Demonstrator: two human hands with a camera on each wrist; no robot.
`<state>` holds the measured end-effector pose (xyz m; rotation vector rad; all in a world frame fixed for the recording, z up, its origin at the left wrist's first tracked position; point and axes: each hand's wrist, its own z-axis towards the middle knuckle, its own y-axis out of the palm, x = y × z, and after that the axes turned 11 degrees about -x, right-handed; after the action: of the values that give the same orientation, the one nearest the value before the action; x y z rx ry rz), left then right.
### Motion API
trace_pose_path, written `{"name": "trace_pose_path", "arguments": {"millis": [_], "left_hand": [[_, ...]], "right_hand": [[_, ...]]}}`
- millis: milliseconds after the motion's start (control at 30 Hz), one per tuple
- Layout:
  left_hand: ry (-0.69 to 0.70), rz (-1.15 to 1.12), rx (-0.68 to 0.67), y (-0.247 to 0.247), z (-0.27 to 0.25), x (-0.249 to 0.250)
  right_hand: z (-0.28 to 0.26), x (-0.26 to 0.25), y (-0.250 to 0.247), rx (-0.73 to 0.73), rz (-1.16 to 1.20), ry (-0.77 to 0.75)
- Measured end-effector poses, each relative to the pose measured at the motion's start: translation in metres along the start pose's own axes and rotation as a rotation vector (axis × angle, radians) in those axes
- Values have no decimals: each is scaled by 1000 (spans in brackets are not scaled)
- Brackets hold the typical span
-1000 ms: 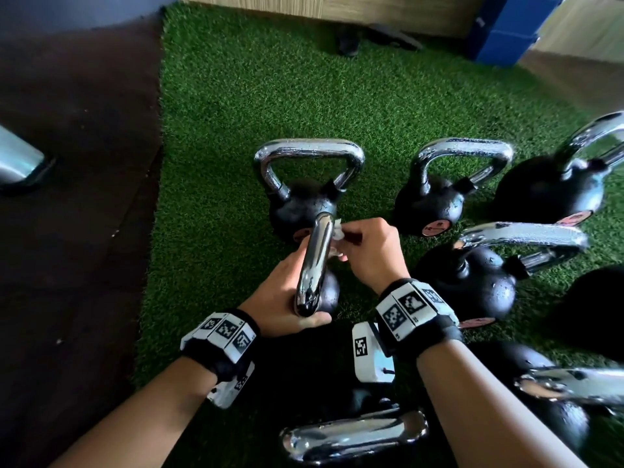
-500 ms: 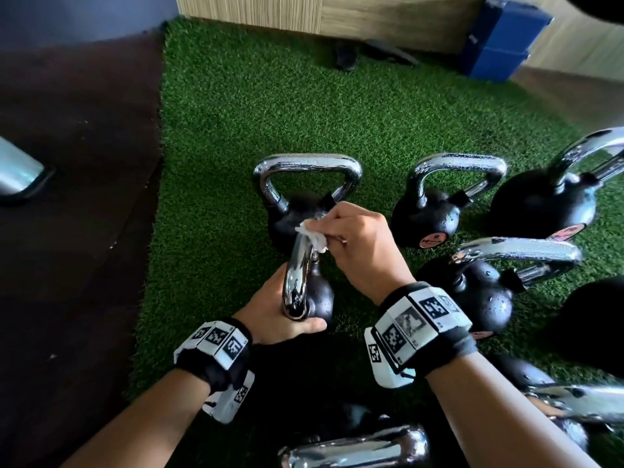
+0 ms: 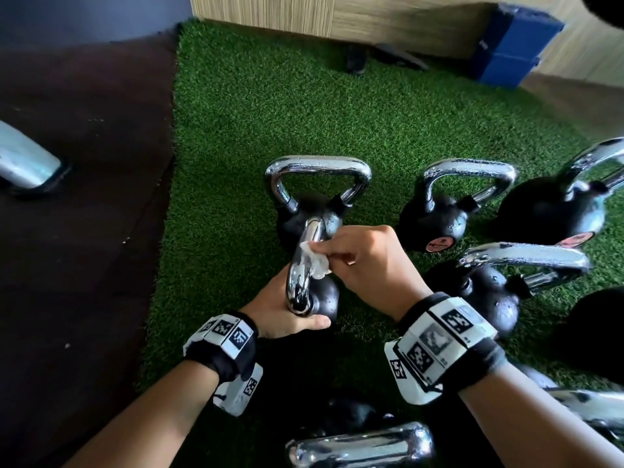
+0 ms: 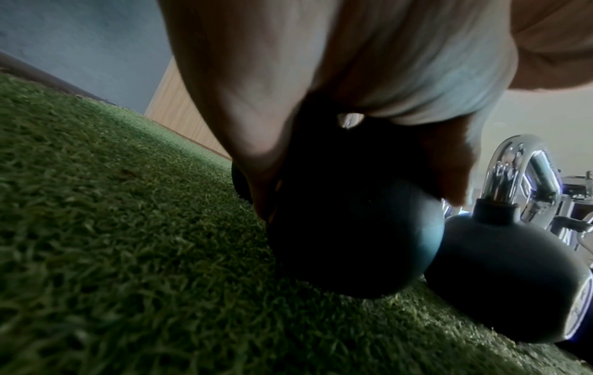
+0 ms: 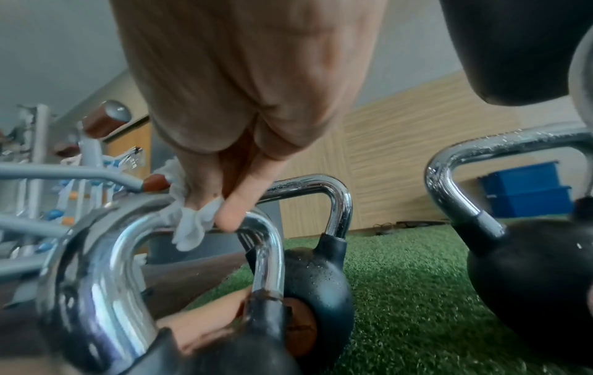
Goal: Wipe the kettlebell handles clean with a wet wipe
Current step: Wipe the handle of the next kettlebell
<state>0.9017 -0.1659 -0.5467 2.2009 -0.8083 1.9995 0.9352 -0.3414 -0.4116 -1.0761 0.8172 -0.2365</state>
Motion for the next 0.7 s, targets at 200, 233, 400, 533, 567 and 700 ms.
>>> {"name": "trace_pose_path", "arguments": {"millis": [200,233,400,533,567,700], "left_hand": [[15,-58,-9,1,-4,7],[7,-88,-18,1,-5,7],[31,-136,-8,2,-3,8],[29,-12,-127,-1,-3,9],[79,80,-137,-3,-3,10],[88,-30,-147,-3,-5,20]], "right_hand": [[0,0,5,-45,234,222],[-2,-2,5,-85,295,231],[-2,0,0,-234,536,372],[-4,-2,7,-399,622,434],[-5,-3,10,-439,611,435],[-5,-5,13,-443,497,400]]}}
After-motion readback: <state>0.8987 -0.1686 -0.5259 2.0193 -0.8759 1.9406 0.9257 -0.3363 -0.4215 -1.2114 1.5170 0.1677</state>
